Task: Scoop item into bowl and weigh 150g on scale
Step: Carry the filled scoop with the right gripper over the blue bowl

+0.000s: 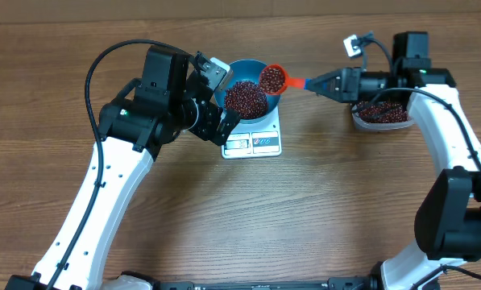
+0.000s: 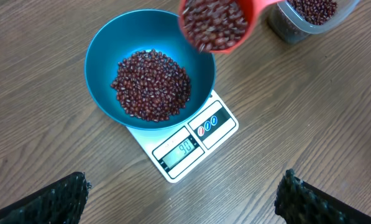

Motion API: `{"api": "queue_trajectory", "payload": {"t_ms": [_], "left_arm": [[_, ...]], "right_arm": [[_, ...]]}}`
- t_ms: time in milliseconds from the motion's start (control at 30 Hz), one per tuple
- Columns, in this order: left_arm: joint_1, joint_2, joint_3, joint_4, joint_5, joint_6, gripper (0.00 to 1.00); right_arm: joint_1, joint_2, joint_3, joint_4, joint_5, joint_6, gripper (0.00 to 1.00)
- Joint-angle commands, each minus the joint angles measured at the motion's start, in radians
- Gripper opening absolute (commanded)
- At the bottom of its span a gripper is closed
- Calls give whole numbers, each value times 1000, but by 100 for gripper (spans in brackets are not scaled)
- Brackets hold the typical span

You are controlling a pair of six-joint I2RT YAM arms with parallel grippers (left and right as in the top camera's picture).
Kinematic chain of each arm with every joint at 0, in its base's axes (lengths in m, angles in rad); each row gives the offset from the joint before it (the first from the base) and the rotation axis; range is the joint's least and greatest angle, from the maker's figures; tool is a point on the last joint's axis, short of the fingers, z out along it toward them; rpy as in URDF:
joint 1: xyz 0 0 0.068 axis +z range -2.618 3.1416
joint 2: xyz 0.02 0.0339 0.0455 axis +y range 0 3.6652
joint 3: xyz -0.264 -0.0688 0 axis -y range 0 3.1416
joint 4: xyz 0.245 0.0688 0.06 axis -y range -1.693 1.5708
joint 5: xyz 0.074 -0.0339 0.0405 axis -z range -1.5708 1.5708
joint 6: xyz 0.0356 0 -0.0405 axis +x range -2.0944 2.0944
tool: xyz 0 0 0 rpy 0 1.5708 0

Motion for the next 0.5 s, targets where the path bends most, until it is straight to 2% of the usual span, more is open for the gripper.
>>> {"api": "queue_trajectory", "payload": {"t_ms": [0, 300, 467], "left_arm": [[-2, -23, 15, 1, 15, 19, 100], [-2, -23, 15, 1, 15, 19, 100], [-2, -23, 15, 1, 15, 19, 100]], "right_arm": [[62, 3, 34, 71, 111, 149, 4], [186, 3, 35, 132, 360, 202, 4], [199, 3, 35, 156, 375, 215, 4]]}}
